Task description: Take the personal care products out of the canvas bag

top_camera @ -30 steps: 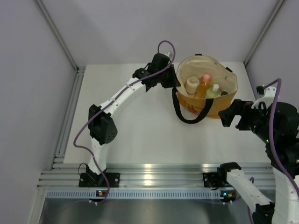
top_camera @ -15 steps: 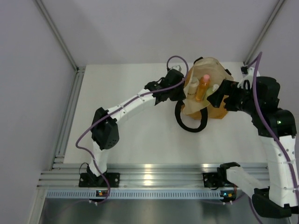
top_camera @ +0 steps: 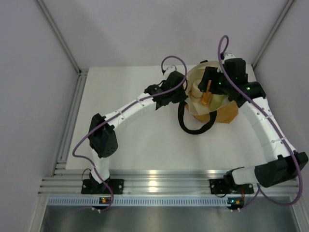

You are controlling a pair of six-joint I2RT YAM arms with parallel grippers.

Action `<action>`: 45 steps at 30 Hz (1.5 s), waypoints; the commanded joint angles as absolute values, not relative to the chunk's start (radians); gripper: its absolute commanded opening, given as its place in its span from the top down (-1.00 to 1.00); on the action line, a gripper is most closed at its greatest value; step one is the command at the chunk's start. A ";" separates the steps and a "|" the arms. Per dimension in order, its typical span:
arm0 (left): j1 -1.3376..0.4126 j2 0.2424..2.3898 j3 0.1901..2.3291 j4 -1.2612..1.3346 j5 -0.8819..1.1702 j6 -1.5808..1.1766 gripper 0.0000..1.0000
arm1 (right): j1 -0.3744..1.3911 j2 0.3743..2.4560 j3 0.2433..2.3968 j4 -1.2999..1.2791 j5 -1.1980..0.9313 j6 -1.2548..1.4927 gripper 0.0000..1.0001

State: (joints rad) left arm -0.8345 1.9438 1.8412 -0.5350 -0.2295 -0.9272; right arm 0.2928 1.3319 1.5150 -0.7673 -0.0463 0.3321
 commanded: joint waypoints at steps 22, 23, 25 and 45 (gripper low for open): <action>-0.818 1.960 1.945 -0.543 -0.201 -1.083 1.00 | 0.354 1.848 1.697 -0.368 0.391 0.230 0.01; -0.818 1.957 1.944 -0.543 -0.201 -1.088 1.00 | 0.354 1.859 1.707 -0.367 0.391 0.227 0.02; -0.816 1.959 1.947 -0.543 -0.199 -1.091 1.00 | 0.353 1.890 1.716 -0.367 0.396 0.221 0.02; -0.804 2.014 2.005 -0.543 -0.121 -1.054 1.00 | 0.334 1.913 1.589 -0.342 0.374 0.264 -0.11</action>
State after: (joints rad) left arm -0.8024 2.0064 1.9636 -0.5457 -0.1497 -1.0695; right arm 0.3389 1.9068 1.6218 -0.3626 0.3695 0.2443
